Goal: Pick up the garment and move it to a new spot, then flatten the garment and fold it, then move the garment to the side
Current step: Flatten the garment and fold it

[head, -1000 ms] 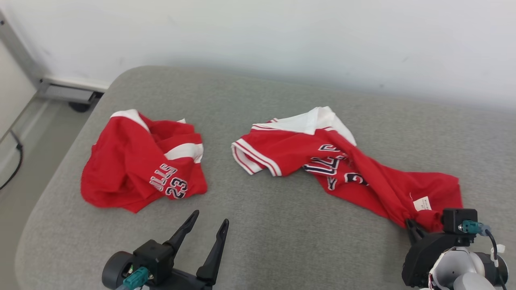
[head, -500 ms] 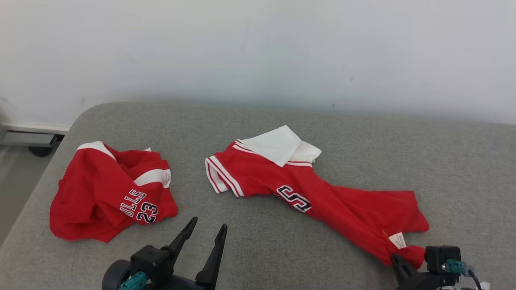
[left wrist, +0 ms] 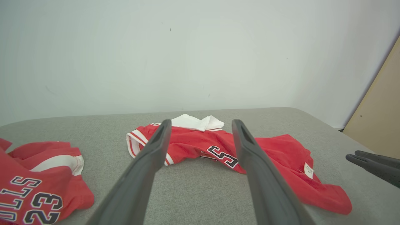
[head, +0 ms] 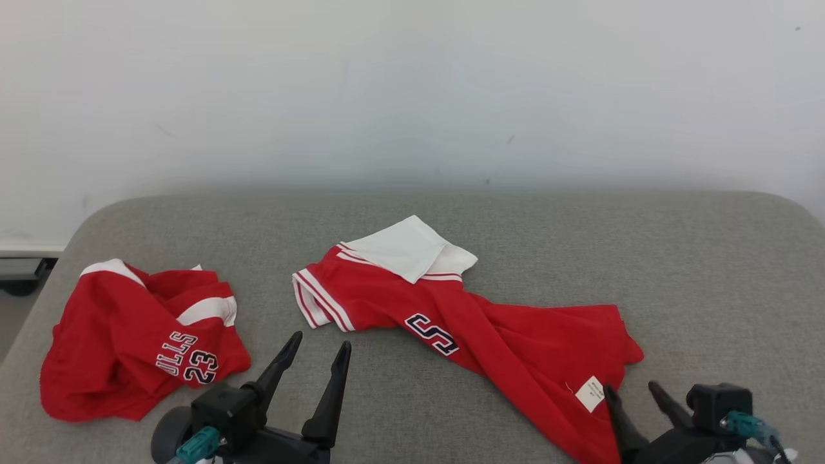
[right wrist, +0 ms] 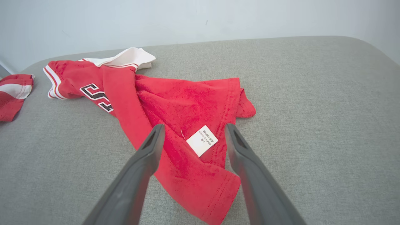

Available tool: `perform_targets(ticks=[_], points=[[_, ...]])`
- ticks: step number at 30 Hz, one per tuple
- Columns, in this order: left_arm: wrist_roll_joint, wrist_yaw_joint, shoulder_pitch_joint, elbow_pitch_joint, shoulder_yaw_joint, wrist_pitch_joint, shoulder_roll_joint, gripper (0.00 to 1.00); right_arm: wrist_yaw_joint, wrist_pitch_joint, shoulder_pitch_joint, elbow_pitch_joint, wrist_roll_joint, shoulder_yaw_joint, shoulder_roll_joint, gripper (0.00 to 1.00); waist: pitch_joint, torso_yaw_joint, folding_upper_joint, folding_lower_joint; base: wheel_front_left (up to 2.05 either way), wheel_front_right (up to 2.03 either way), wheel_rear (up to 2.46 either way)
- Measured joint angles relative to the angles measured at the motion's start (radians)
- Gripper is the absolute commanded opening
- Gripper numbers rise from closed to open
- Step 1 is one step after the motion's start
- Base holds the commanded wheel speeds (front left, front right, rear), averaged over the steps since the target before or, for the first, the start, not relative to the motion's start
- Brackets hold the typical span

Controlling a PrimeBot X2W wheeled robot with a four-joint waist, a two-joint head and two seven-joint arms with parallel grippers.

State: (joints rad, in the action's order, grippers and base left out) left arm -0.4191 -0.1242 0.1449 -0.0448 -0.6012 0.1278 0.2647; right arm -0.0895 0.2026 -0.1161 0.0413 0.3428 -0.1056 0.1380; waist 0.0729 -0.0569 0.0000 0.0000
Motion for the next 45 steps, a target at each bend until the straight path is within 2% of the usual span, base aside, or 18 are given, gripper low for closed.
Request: perform_targets(ticks=[6, 13, 20, 26, 45], points=[[-0.001, 0.0, 0.0, 0.001, 0.035, 0.014, 0.0, 1.0, -0.003, -0.092, 0.045, -0.059, 0.01, 0.033, -0.015, 1.0, 0.017, 0.033, 0.0, 0.0, 0.0, 0.0, 0.0], [0.009, 0.0, -0.049, -0.062, 0.181, 0.018, 0.0, 1.0, -0.001, -0.187, 0.082, -0.043, 0.009, 0.033, -0.03, 1.0, 0.045, 0.076, -0.0001, 0.0, 0.0, 0.0, 0.0], [0.019, 0.0, -0.166, -0.112, 0.313, -0.037, 0.002, 1.0, 0.001, -0.241, 0.057, -0.007, -0.002, 0.038, -0.03, 1.0, 0.076, 0.115, -0.0001, 0.0, 0.0, 0.0, 0.0], [0.032, 0.0, -0.223, -0.097, 0.336, -0.085, 0.026, 1.0, 0.0, -0.266, -0.009, -0.005, -0.001, 0.068, -0.024, 1.0, 0.089, 0.125, 0.0, -0.0001, 0.0, 0.0, 0.0], [0.078, 0.0, -0.224, -0.025, 0.327, -0.18, -0.007, 1.0, 0.027, -0.283, -0.013, 0.013, 0.028, 0.058, -0.026, 1.0, 0.071, 0.118, 0.0, 0.0, 0.0, 0.0, 0.0]])
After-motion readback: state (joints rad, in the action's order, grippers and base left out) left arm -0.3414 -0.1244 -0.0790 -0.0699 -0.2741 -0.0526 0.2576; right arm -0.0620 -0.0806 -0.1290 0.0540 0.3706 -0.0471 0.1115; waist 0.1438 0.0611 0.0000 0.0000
